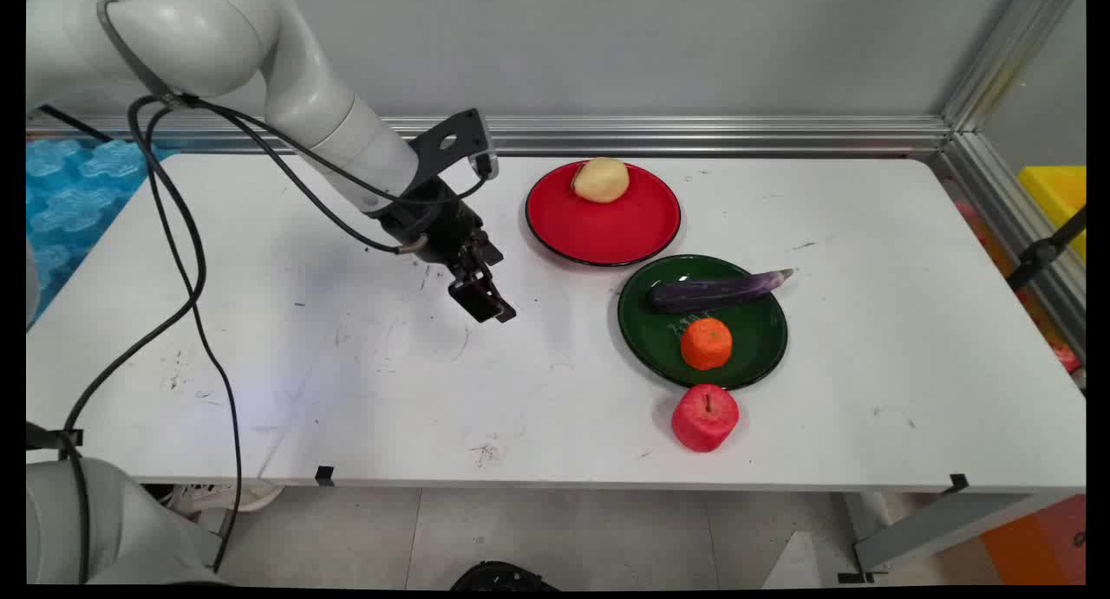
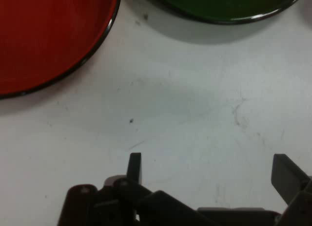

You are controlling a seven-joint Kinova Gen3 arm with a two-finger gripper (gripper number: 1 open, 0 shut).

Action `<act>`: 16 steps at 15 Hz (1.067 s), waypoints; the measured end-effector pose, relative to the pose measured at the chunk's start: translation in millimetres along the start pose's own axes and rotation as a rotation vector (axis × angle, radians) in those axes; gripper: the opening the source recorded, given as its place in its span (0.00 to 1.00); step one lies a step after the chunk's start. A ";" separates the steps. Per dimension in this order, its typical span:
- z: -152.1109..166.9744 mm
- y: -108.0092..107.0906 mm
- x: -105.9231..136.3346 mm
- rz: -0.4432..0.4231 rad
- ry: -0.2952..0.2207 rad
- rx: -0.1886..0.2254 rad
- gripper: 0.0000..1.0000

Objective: Pick up the eggplant from the green plate

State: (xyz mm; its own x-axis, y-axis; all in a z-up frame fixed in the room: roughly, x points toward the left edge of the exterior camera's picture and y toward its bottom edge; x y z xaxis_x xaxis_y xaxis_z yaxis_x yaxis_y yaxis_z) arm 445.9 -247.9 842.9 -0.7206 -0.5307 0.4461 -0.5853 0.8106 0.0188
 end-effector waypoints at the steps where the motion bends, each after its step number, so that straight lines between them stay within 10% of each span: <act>1: 0.2 -0.1 0.9 0.004 0.002 0.000 1.00; 16: 21.0 -5.0 70.6 0.041 0.118 0.016 1.00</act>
State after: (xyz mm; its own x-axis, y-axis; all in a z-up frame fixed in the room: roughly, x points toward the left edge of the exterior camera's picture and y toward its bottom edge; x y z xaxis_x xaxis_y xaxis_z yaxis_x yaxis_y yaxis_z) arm 390.1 -294.6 855.6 -0.6960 -0.4630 0.5488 -0.5626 0.8266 -0.0160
